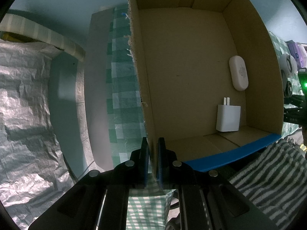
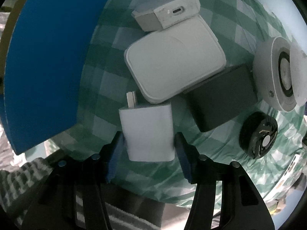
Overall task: Flip cup upside down
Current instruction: 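Move the right gripper to the second white charger and grasp it, then lift the white charger with the right gripper and carry it over the box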
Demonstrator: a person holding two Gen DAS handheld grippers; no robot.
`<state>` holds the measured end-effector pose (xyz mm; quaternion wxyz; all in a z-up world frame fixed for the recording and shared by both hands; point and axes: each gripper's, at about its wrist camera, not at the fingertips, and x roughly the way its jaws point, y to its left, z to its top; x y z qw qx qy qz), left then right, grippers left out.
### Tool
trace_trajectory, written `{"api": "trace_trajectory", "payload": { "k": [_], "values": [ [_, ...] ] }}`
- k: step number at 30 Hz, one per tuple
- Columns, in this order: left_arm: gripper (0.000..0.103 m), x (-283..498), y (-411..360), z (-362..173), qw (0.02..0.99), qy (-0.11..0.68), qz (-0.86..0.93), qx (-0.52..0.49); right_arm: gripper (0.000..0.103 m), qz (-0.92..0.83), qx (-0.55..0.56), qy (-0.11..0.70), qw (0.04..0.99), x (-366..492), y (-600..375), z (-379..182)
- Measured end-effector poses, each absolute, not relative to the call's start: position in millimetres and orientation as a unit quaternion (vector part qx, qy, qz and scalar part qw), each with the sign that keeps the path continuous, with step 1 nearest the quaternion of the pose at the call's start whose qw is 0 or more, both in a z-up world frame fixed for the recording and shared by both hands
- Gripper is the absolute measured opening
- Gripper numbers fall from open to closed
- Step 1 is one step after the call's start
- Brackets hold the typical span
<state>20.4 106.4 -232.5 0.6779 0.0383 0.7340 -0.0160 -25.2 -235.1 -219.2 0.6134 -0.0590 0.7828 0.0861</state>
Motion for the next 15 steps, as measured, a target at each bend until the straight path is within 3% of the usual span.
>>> {"api": "trace_trajectory", "payload": {
  "k": [15],
  "values": [
    [0.007, 20.6, 105.9, -233.0, 0.678, 0.734, -0.022, 0.038, 0.054, 0.053, -0.079, 0.771, 0.63, -22.9, -200.0, -237.6]
  ]
}}
